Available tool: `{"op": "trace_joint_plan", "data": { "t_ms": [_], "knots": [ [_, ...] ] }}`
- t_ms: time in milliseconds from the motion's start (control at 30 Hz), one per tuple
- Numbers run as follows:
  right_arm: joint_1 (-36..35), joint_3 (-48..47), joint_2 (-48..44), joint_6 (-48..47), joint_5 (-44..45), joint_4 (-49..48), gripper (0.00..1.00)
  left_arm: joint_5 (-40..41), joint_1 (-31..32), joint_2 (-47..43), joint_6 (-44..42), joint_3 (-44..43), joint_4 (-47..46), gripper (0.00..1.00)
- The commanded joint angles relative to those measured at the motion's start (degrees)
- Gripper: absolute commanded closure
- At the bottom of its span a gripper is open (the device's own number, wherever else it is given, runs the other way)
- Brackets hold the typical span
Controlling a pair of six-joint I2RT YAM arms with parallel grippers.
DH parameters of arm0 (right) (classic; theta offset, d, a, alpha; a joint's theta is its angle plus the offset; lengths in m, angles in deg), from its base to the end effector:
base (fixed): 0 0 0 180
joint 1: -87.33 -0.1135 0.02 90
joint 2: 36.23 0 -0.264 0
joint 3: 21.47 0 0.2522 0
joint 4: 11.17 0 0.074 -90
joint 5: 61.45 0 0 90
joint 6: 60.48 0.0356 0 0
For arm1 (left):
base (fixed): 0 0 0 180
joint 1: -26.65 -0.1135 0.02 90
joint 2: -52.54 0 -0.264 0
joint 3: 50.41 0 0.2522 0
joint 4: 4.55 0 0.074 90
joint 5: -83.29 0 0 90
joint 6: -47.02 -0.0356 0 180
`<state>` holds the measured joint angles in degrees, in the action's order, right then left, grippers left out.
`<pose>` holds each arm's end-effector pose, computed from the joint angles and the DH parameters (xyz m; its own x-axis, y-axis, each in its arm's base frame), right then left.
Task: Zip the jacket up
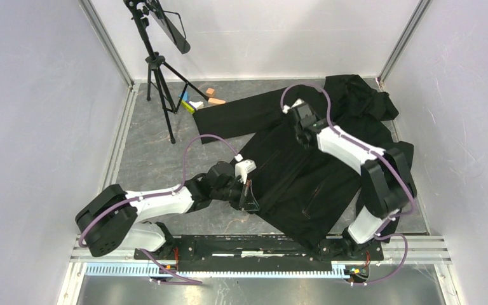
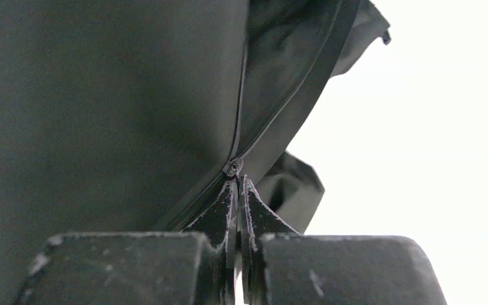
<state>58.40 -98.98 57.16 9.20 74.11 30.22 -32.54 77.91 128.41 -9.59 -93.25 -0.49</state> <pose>0.3026 0.1382 0.2248 -0.6901 -0.6593 -0.2985 -0.2565 0.6085 -0.7510 0.1453 -0.2059 0.1681 -0.8212 0.2320 -0.5214 0.5601 0.5028 -0.6584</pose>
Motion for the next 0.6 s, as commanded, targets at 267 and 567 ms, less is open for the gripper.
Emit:
{"op": "trace_joint_plan", "data": {
  "t_ms": [267, 567],
  "knots": [
    [15.28, -21.8, 16.92, -19.37, 10.09, -20.67, 1.0, 4.23, 1.12, -3.45, 0.71, 1.87, 12.52, 0.98],
    [23.37, -39.82, 30.89, -28.29, 8.2, -26.07, 1.0, 6.23, 1.12, -3.06, 2.83, 2.38, 15.76, 0.98]
  ]
}}
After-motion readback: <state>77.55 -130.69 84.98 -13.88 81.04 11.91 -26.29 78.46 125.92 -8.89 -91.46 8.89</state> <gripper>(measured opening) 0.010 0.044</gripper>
